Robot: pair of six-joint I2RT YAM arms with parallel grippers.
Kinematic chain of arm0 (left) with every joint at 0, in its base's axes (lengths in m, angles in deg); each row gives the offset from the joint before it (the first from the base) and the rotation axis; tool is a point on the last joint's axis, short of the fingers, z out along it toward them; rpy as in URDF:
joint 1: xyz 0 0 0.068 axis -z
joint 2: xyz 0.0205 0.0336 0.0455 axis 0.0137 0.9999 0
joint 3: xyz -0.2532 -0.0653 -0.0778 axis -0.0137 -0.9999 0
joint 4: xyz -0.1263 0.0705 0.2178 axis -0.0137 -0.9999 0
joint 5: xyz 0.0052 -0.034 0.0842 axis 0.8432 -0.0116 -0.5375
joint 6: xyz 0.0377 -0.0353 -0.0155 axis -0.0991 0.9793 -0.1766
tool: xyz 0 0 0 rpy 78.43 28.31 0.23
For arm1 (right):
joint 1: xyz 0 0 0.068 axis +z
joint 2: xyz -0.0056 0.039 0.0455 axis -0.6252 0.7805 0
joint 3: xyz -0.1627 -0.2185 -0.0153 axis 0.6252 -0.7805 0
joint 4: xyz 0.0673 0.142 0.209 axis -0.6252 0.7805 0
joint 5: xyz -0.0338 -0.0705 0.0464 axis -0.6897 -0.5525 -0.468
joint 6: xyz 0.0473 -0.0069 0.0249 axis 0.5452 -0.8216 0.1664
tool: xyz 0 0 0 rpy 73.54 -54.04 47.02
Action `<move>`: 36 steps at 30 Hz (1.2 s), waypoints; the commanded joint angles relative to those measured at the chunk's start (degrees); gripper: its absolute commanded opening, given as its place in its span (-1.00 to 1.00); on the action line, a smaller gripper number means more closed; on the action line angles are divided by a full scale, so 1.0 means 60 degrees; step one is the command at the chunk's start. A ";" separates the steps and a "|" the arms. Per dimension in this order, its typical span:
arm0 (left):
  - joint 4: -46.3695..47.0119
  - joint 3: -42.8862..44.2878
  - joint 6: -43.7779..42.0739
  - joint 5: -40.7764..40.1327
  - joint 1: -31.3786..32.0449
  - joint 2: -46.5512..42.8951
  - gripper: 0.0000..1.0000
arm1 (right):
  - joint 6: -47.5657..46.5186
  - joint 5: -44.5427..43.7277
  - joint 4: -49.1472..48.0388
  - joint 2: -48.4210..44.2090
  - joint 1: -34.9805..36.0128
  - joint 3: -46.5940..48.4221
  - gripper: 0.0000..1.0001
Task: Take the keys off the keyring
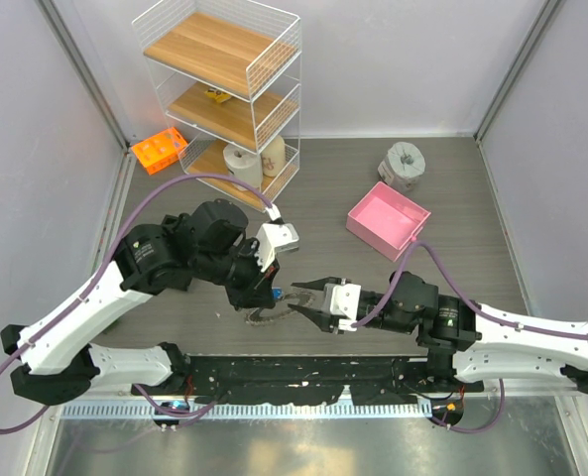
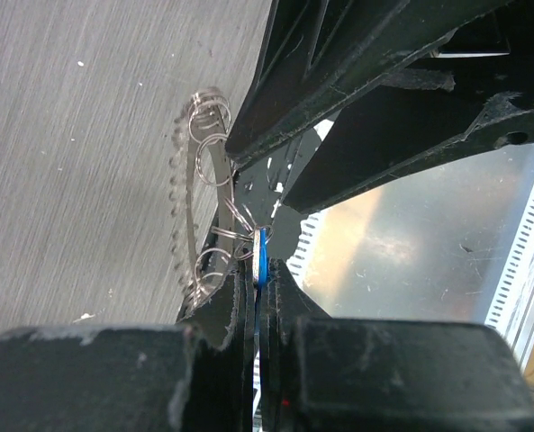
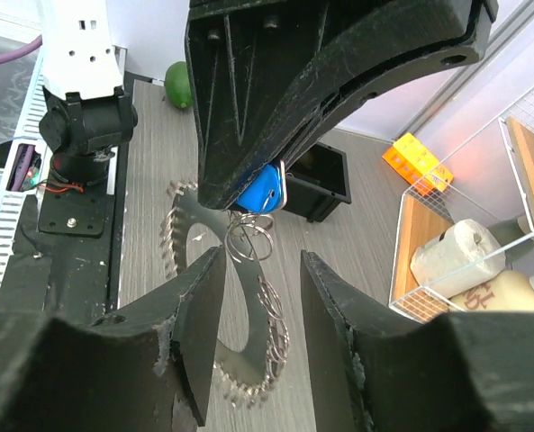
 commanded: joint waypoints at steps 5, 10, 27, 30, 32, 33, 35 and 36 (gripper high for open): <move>0.0157 0.0476 -0.0231 0.0422 0.0031 -0.0232 -1.00 | -0.0021 0.0255 -0.0543 0.0248 -0.0022 0.0509 -0.12; 0.0186 0.0476 -0.0232 0.0539 0.0075 -0.0364 -1.00 | -0.0021 0.0342 -0.0542 0.0351 -0.0022 0.0568 -0.12; 0.0025 0.0476 -0.0378 0.0350 0.0236 -0.0686 -1.00 | 0.0038 0.0885 -0.0176 0.0601 -0.0022 0.0876 -0.84; -0.0004 0.0447 -0.0364 0.0320 0.0251 -0.0745 -1.00 | 0.0096 0.0768 -0.0147 0.0439 -0.0022 0.0788 -0.90; -0.0004 0.0432 -0.0349 0.0334 0.0251 -0.0789 -1.00 | 0.0125 0.0637 -0.0132 0.0293 -0.0022 0.0715 -0.90; -0.0019 0.0432 -0.0349 0.0320 0.0251 -0.0804 -1.00 | 0.0140 0.0563 -0.0118 0.0278 -0.0022 0.0700 -0.90; -0.0019 0.0461 -0.0349 0.0276 0.0251 -0.0848 -1.00 | 0.0199 0.0460 -0.0016 0.0219 -0.0022 0.0714 -0.90; -0.0019 0.0505 -0.0334 0.0290 0.0251 -0.0877 -1.00 | 0.0228 0.0387 0.0014 0.0219 -0.0022 0.0700 -0.90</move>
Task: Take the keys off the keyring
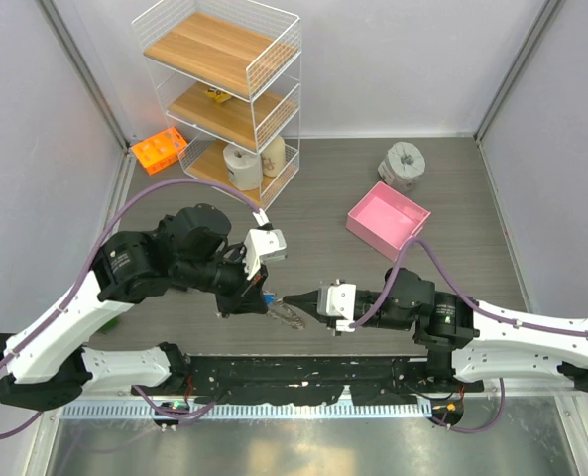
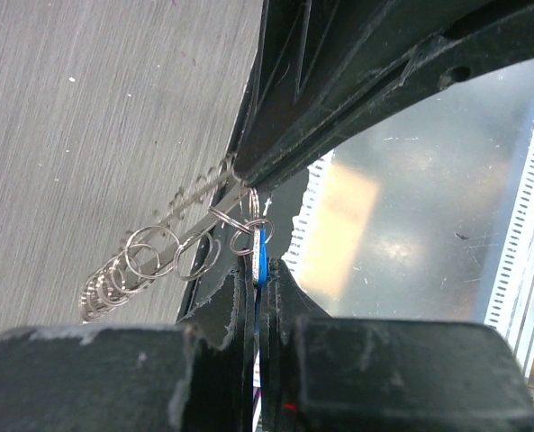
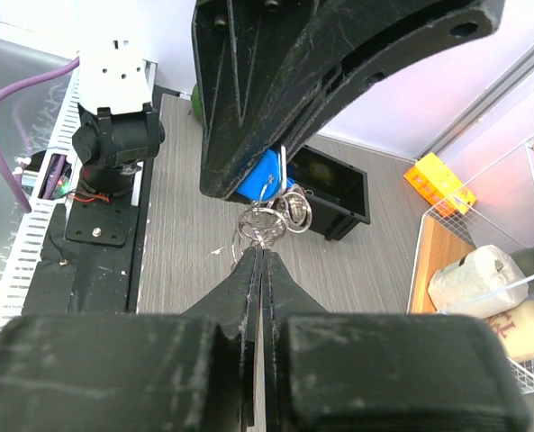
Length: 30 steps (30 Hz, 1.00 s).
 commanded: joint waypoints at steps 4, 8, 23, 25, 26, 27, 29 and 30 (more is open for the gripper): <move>0.0222 0.0473 -0.0083 0.0079 0.0043 -0.0364 -1.00 | 0.0287 -0.0466 0.0077 -0.0200 -0.0022 0.0216 -0.90; 0.0265 0.0473 -0.0053 0.0138 0.0043 -0.0408 -1.00 | 0.0419 -0.0715 0.0077 -0.0185 -0.0036 0.0172 -0.90; 0.0529 0.0444 0.0152 0.0110 0.0131 -0.0378 -1.00 | 0.0492 -0.0335 0.0371 0.0125 -0.0022 0.0525 -0.90; 0.0456 0.0444 0.0152 -0.0008 0.0146 -0.0437 -1.00 | 0.0375 -0.0349 -0.0083 -0.0329 -0.0036 0.0085 -0.90; 0.0456 0.0444 0.0152 -0.0038 0.0146 -0.0452 -1.00 | 0.0303 -0.0349 -0.0215 -0.0505 -0.0022 -0.0134 -0.90; 0.0441 0.0458 0.0166 -0.0081 0.0146 -0.0466 -1.00 | 0.0258 -0.0306 -0.0230 -0.0739 -0.0022 -0.0324 -0.90; 0.0412 0.0473 0.0181 -0.0140 0.0146 -0.0437 -1.00 | 0.0068 -0.0014 -0.0129 -0.1091 -0.0022 -0.0501 -0.88; 0.0397 0.0502 0.0181 -0.0140 0.0146 -0.0423 -1.00 | 0.0038 0.0248 -0.0113 -0.1166 -0.0022 -0.0560 -0.85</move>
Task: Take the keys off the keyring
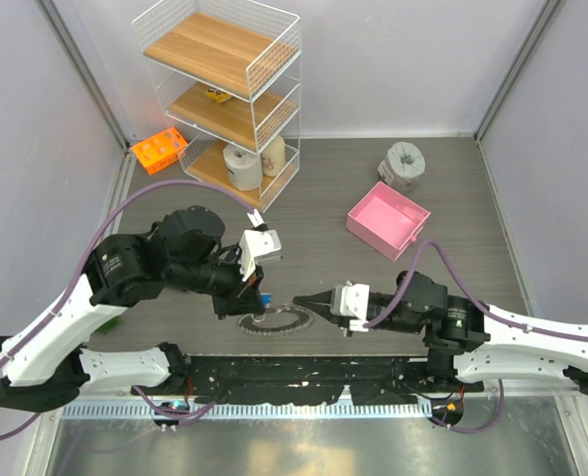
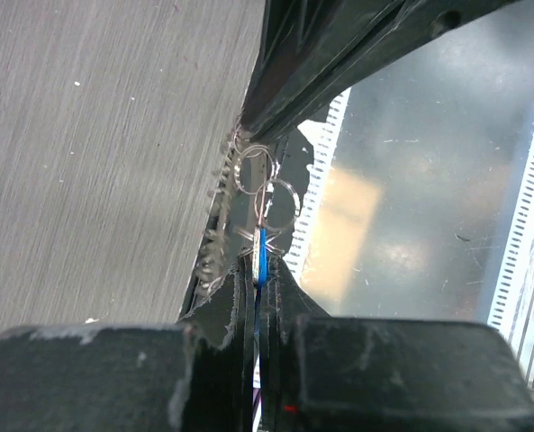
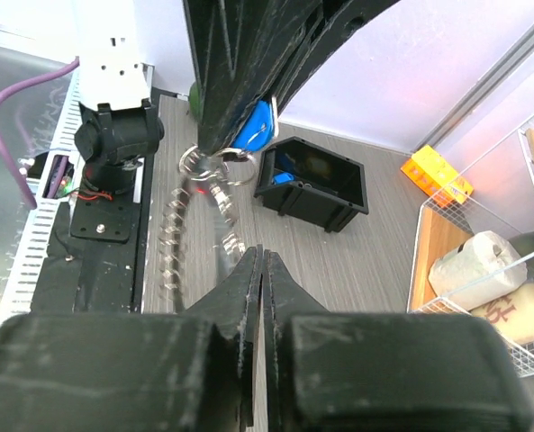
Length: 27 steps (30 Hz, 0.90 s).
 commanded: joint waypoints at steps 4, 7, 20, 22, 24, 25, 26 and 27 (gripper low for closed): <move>0.0331 0.0605 0.0101 0.0005 0.0069 -0.0080 -1.00 | -0.0418 0.1237 -0.0083 -0.0971 -0.0007 -0.0467 -0.46; 0.0331 0.0619 -0.0016 0.0108 0.0069 -0.0079 -1.00 | -0.0316 0.1195 0.0034 -0.1089 -0.0022 -0.0423 -0.30; 0.0200 0.0619 -0.0470 0.0547 0.0055 0.0008 -1.00 | -0.0652 0.0417 0.0063 -0.0152 -0.0285 0.1099 -0.31; 0.0171 0.0605 -0.0529 0.0606 0.0069 0.0038 -1.00 | -0.0638 0.0696 0.0327 -0.0005 -0.0388 0.1260 -0.32; 0.0141 0.0619 -0.0558 0.0723 0.0069 0.0082 -1.00 | -0.0652 0.0857 0.0342 0.0112 -0.0476 0.1392 -0.33; 0.0141 0.0634 -0.0573 0.0781 0.0084 0.0082 -1.00 | -0.0638 0.0930 0.0327 0.0185 -0.0534 0.1422 -0.33; 0.0141 0.0649 -0.0587 0.0825 0.0084 0.0082 -1.00 | -0.0667 0.1047 0.0342 0.0200 -0.0564 0.1495 -0.33; 0.0156 0.0663 -0.0602 0.0826 0.0098 0.0082 -1.00 | -0.0667 0.1106 0.0356 0.0302 -0.0622 0.1525 -0.33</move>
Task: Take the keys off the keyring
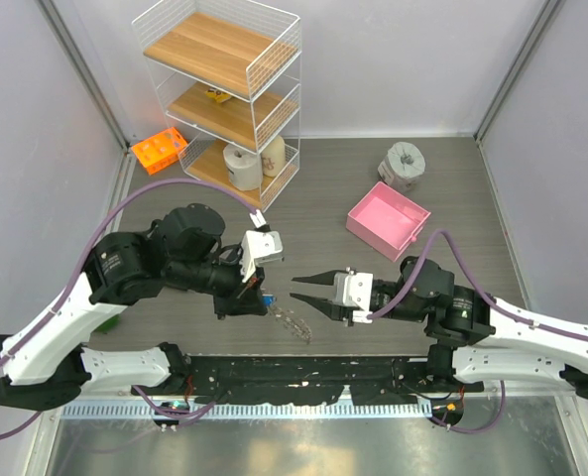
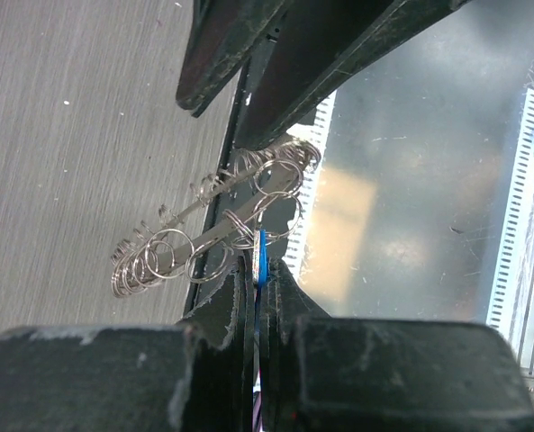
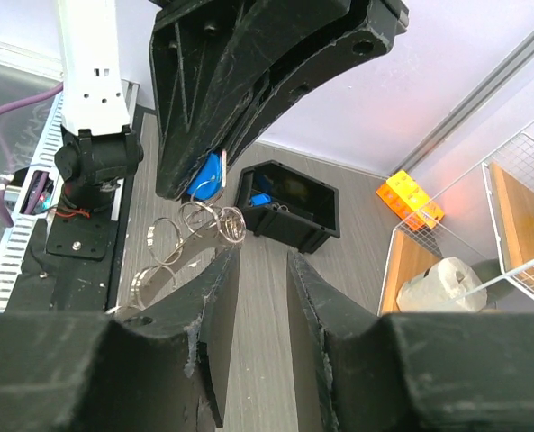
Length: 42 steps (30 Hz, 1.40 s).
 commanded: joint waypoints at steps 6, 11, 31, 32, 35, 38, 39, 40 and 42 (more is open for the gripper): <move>0.0218 0.0423 -0.0311 0.0483 0.0124 -0.0060 -1.00 | 0.0004 0.1296 0.0029 0.0705 -0.0328 0.0863 -0.32; 0.0203 0.0438 -0.0311 0.0396 0.0124 -0.0061 -1.00 | 0.0179 0.1969 0.0132 0.1262 -0.0343 0.1069 -0.33; 0.0247 0.0116 -0.0311 0.0059 0.0139 -0.0382 -1.00 | 0.0824 0.2572 -0.0205 0.1615 -0.0343 0.1054 -0.90; 0.0276 0.0072 -0.0558 -0.0014 0.0139 -0.0426 -1.00 | 0.0911 0.2513 -0.0219 0.1600 -0.0357 0.1011 -0.90; 0.0582 -0.0235 -0.0619 -0.0073 0.0124 -0.0675 -1.00 | 0.1204 0.2279 -0.0308 0.1351 -0.0387 0.0864 -0.90; 0.1036 -0.0864 -0.0648 -0.0044 0.0139 -0.1012 -1.00 | 0.1716 0.2030 -0.1110 0.1030 -0.0431 0.0528 -0.90; 0.1197 -0.1040 -0.0692 -0.0073 0.0139 -0.1114 -1.00 | 0.1993 0.2000 -0.1287 0.0956 -0.0460 0.0367 -0.90; 0.1359 -0.1303 -0.0707 -0.0117 0.0124 -0.1202 -1.00 | 0.2156 0.1957 -0.1579 0.0839 -0.0475 0.0279 -0.90; 0.1739 -0.1786 -0.0780 -0.0292 0.0139 -0.1407 -1.00 | 0.2639 0.1854 -0.2135 0.0692 -0.0504 0.0030 -0.90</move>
